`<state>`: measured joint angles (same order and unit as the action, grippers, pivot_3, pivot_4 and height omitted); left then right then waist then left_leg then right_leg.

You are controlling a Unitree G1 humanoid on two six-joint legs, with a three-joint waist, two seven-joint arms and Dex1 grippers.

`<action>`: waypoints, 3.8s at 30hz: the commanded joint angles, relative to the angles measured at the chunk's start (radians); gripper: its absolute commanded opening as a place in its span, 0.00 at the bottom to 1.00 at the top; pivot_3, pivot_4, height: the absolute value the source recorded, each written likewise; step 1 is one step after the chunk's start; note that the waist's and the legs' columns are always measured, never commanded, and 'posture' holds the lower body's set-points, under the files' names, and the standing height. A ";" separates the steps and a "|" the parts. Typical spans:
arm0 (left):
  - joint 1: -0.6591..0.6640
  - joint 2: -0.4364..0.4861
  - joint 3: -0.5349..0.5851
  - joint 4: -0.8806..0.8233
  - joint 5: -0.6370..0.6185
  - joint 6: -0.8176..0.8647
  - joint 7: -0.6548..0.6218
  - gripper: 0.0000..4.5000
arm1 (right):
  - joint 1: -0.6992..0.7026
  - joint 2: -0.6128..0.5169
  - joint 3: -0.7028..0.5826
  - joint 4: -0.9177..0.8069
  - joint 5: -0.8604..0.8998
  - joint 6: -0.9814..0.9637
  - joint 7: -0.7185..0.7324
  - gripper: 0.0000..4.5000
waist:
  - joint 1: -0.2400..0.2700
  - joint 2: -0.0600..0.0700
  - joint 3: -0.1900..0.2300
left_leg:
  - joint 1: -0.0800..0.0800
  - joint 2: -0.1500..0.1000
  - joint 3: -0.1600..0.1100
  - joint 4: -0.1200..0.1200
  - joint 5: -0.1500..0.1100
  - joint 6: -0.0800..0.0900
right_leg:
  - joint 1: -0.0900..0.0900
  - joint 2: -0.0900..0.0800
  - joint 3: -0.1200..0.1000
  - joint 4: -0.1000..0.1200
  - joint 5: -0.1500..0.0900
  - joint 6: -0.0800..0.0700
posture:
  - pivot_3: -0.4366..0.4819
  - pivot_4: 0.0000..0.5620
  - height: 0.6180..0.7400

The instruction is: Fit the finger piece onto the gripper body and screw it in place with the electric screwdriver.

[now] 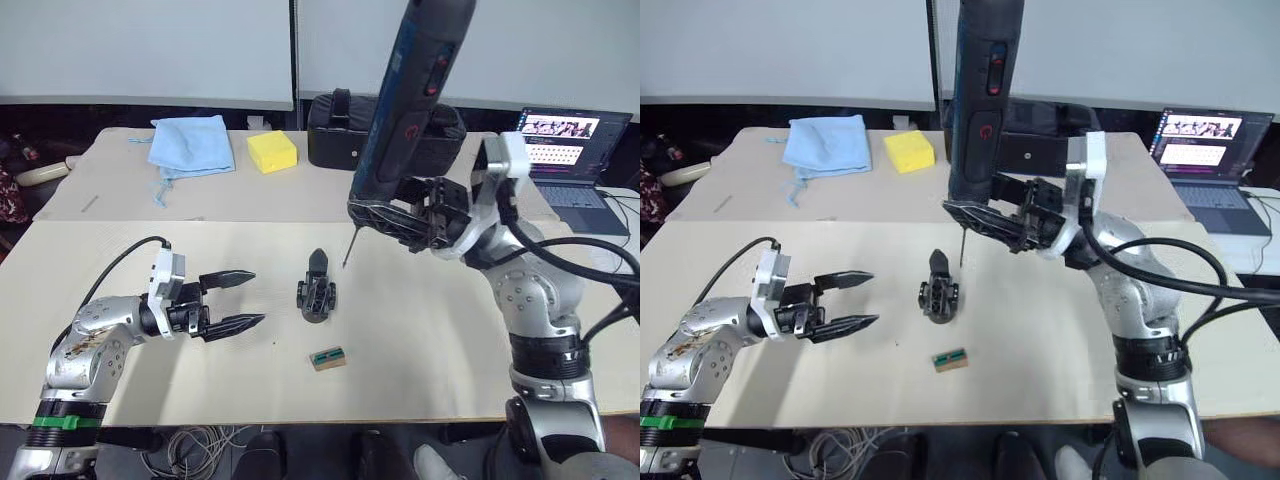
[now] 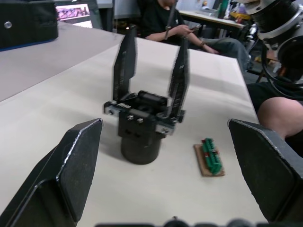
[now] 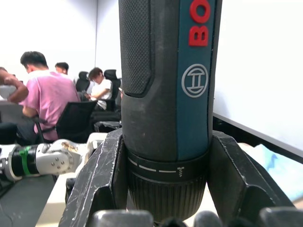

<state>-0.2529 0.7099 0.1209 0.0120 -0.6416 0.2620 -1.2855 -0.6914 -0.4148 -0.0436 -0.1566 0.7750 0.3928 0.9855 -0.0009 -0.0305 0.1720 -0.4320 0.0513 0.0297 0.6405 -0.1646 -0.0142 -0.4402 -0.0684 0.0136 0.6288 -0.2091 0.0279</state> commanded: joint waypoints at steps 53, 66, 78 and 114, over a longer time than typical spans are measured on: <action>-0.046 -0.085 -0.115 0.013 0.172 -0.114 -0.003 1.00 | -0.001 0.169 0.143 0.026 -0.163 0.003 -0.024 0.42 | -0.012 0.000 0.000 | 0.000 0.000 0.000 0.000 0.000 0.000 | 0.000 0.000 0.000 0.001 0.001 0.000 | 0.48 0.27 1.00; -0.037 -0.084 -0.124 -0.016 0.170 -0.097 0.019 1.00 | 0.012 0.174 0.155 0.030 -0.185 -0.005 -0.023 0.42 | -0.012 0.000 0.000 | 0.000 0.000 0.000 0.000 0.000 0.000 | 0.000 0.000 0.000 0.001 0.001 0.000 | 0.48 0.27 1.00; -0.036 -0.088 -0.130 -0.033 0.173 -0.083 0.033 1.00 | 0.016 0.173 0.148 0.028 -0.192 -0.006 -0.027 0.42 | -0.012 0.000 0.000 | 0.000 0.000 0.000 0.000 0.000 0.000 | 0.000 0.001 0.000 0.001 0.001 0.000 | 0.48 0.27 1.00; -0.187 -0.291 -0.278 0.294 0.435 -0.227 0.193 1.00 | 0.027 0.165 0.152 0.020 -0.204 0.001 -0.029 0.42 | -0.013 0.000 0.000 | -0.001 0.000 0.000 0.000 0.000 0.000 | 0.000 0.001 0.000 0.001 0.005 0.008 | 0.48 0.27 1.00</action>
<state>-0.4269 0.4208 -0.1609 0.3066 -0.2095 0.0610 -1.0984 -0.6569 -0.2486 0.1260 -0.0894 0.5630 0.4159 0.9564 -0.0142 -0.0306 0.1720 -0.4327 0.0514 0.0294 0.6405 -0.1645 -0.0141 -0.4404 -0.0670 0.0140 0.6295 -0.2038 0.0356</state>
